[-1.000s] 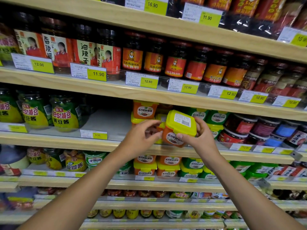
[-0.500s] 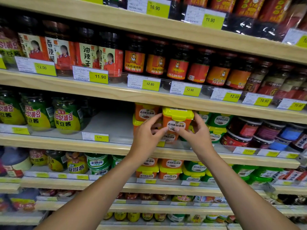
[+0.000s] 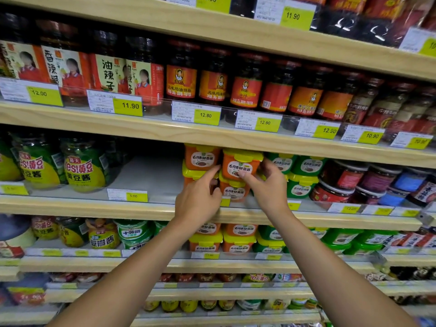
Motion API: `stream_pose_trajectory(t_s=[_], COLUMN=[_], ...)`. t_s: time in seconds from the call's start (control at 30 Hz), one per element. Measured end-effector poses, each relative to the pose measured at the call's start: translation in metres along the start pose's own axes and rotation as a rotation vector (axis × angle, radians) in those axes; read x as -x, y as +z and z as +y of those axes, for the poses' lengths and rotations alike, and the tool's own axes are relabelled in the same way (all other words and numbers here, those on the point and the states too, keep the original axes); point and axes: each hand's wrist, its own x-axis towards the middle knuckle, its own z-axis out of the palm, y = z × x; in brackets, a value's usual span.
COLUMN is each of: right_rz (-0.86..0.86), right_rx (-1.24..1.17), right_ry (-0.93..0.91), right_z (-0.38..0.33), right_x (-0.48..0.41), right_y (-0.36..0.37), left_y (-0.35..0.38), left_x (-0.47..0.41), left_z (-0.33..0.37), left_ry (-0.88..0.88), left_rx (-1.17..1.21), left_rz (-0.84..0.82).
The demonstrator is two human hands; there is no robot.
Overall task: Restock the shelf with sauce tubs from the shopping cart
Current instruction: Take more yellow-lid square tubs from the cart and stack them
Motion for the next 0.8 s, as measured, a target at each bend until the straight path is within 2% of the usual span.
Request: stream_pose_trajectory(t_s=[0.2, 0.53, 0.8], right_rz=[0.012, 0.054, 0.084], right_rx=[0.142, 0.242, 0.3], right_ry=[-0.03, -0.081, -0.141], right_z=[0.006, 0.009, 0.013], right_x=[-0.011, -0.014, -0.012], right_y=[0.005, 0.01, 0.012], left_y=[-0.002, 0.0, -0.001], left_x=[-0.006, -0.007, -0.004], left_z=[0.005, 0.011, 0.012], left_ry=[-0.039, -0.019, -0.005], left_rx=[0.103, 0.145, 0.065], left_rz=[-0.1, -0.096, -0.061])
